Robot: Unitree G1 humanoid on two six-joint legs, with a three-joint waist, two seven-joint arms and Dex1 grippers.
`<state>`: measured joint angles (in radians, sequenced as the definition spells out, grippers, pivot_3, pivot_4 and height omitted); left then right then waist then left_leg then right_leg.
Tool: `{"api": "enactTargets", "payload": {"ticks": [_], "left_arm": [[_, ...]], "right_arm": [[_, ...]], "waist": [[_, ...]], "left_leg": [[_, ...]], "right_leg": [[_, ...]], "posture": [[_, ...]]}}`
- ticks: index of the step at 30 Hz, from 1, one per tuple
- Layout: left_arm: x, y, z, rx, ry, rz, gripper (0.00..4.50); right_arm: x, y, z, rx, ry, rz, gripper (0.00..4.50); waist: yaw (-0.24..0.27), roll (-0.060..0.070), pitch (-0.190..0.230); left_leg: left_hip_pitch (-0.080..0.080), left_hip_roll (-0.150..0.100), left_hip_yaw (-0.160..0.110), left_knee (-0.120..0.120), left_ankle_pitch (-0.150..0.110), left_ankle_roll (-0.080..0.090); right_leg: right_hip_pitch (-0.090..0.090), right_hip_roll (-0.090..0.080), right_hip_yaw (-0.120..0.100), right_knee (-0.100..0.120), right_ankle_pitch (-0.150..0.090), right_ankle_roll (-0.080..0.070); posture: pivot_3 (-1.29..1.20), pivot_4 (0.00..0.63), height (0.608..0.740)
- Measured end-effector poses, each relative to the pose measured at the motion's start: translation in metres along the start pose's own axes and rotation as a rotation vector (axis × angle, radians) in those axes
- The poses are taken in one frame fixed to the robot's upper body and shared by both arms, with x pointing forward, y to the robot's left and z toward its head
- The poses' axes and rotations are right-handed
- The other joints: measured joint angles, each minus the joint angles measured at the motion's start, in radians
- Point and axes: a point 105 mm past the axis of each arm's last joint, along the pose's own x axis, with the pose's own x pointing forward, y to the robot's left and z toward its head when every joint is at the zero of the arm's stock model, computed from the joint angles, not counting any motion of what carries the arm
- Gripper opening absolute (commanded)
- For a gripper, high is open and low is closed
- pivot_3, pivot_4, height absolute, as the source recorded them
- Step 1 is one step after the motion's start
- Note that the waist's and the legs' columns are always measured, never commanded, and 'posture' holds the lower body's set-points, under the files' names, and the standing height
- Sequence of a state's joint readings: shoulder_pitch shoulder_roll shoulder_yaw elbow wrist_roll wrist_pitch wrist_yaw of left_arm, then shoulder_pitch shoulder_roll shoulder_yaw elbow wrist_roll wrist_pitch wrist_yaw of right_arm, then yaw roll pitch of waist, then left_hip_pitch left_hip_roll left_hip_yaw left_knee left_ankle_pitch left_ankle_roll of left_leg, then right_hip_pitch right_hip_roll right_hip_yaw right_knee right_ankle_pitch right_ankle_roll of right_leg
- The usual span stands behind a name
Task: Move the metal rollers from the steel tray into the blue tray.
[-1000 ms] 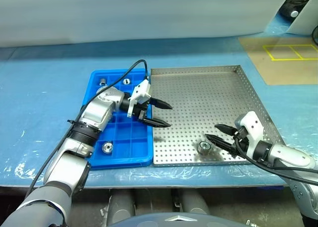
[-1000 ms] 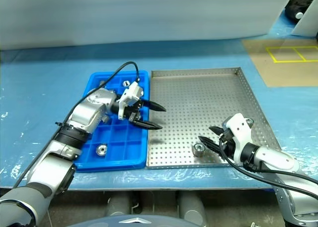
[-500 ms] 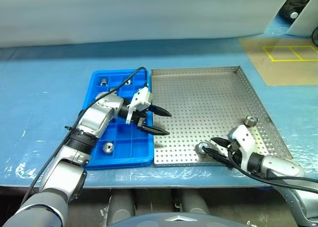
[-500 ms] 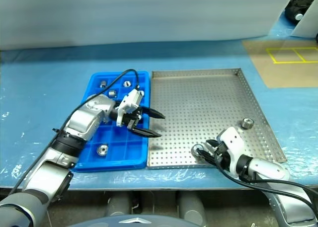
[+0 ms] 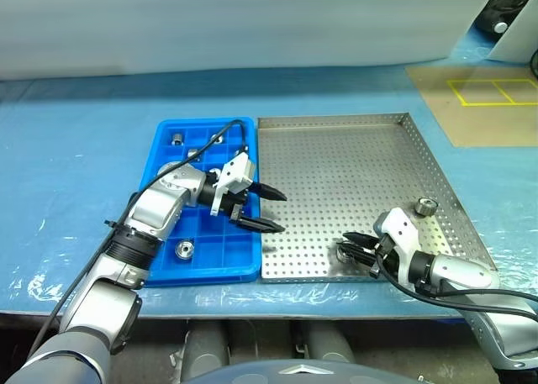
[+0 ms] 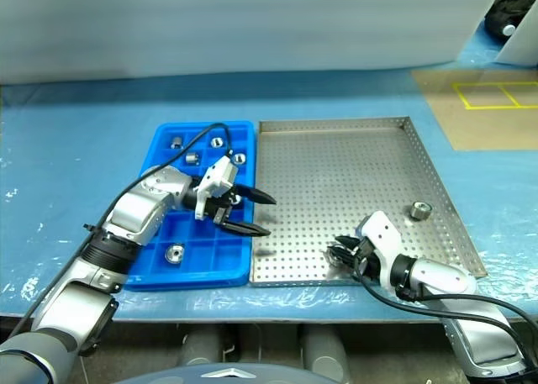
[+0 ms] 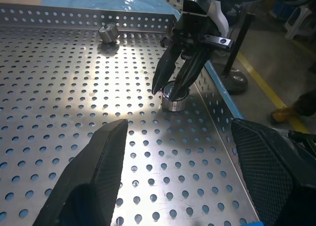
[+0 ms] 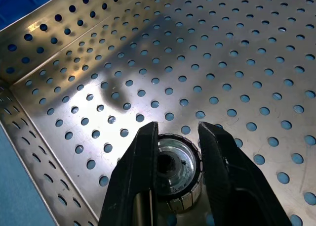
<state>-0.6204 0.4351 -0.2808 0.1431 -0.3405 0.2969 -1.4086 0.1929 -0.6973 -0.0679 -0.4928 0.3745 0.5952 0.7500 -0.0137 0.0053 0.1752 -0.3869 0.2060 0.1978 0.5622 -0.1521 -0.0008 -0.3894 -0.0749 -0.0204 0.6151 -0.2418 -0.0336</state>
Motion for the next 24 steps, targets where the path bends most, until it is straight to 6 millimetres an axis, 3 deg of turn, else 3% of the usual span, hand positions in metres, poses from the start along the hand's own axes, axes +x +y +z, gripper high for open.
{"api": "enactTargets", "payload": {"ticks": [3,13,17,20,24], "left_arm": [[0.000,0.000,0.000,0.000,0.000,0.000,3.51],[0.000,0.000,0.000,0.000,0.000,0.003,3.51],[0.000,-0.002,0.000,0.005,0.000,0.003,3.51],[-0.004,-0.001,0.000,0.007,0.007,0.012,3.51],[-0.018,0.006,0.005,0.022,0.019,0.068,3.51]], "right_arm": [[-0.001,0.001,-0.002,-0.005,0.007,0.002,0.67],[-0.002,0.002,-0.002,-0.012,0.003,0.009,0.67],[0.001,-0.007,0.005,-0.020,-0.004,-0.022,0.67],[0.004,-0.023,0.013,-0.027,-0.010,-0.079,0.67],[0.011,-0.035,0.051,-0.092,-0.098,-0.097,0.67]], "waist": [[0.000,0.000,0.000],[-0.002,-0.001,-0.001],[-0.003,-0.001,-0.001],[-0.001,-0.001,0.000],[-0.001,0.000,0.000]], "left_leg": [[0.001,0.000,0.000,0.000,0.000,0.000],[0.000,0.000,-0.001,-0.004,-0.001,0.001],[0.001,0.000,-0.001,-0.004,0.000,0.000],[0.001,0.000,-0.001,-0.003,0.000,0.000],[0.000,0.000,0.000,-0.006,0.000,-0.001]], "right_leg": [[0.001,0.000,0.000,-0.001,-0.003,0.005],[0.001,0.000,0.000,-0.006,0.000,0.000],[0.001,0.000,0.000,-0.006,0.000,0.000],[0.001,0.000,0.000,-0.006,0.000,0.000],[-0.002,0.000,0.000,-0.005,0.000,0.000]], "posture": [[-0.36,0.150,0.740],[-0.35,0.150,0.740],[-0.34,0.150,0.740],[-0.32,0.150,0.740],[-0.27,0.150,0.740]]}}
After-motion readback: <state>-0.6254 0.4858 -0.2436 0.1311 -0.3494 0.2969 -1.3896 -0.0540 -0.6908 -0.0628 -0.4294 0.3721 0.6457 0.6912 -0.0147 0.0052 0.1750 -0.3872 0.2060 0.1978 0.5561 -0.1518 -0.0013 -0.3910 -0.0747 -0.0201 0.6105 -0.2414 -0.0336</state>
